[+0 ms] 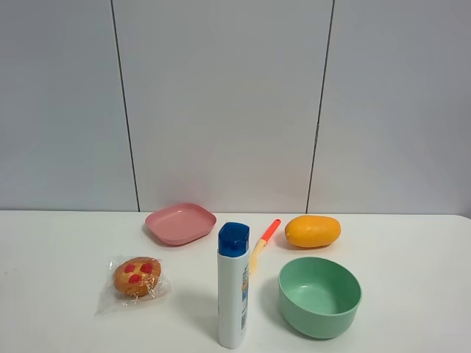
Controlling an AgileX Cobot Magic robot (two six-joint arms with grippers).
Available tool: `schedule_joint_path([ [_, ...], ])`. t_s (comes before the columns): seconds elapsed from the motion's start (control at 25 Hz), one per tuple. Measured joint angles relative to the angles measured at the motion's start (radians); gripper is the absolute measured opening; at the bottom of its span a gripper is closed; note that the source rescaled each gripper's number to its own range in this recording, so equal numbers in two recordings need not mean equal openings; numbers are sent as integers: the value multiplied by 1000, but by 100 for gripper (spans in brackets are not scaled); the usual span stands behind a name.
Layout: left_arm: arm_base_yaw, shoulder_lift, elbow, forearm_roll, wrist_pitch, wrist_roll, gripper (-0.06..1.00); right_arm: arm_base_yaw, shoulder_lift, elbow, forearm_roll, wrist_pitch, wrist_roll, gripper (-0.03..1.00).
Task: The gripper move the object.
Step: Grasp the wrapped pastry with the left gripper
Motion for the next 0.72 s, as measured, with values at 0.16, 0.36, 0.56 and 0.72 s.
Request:
schedule_joint_path([
  [0.16, 0, 201, -111, 2, 34, 9, 86, 0, 0, 0, 0, 0, 0, 100],
  [0.36, -27, 476, -314, 122, 68, -138, 82, 0, 0, 0, 0, 0, 0, 100],
  [0.56, -94, 653, -450, 385, 79, -265, 75, 0, 0, 0, 0, 0, 0, 100],
  [0.72, -142, 736, -468, 569, 102, -272, 75, 0, 0, 0, 0, 0, 0, 100],
])
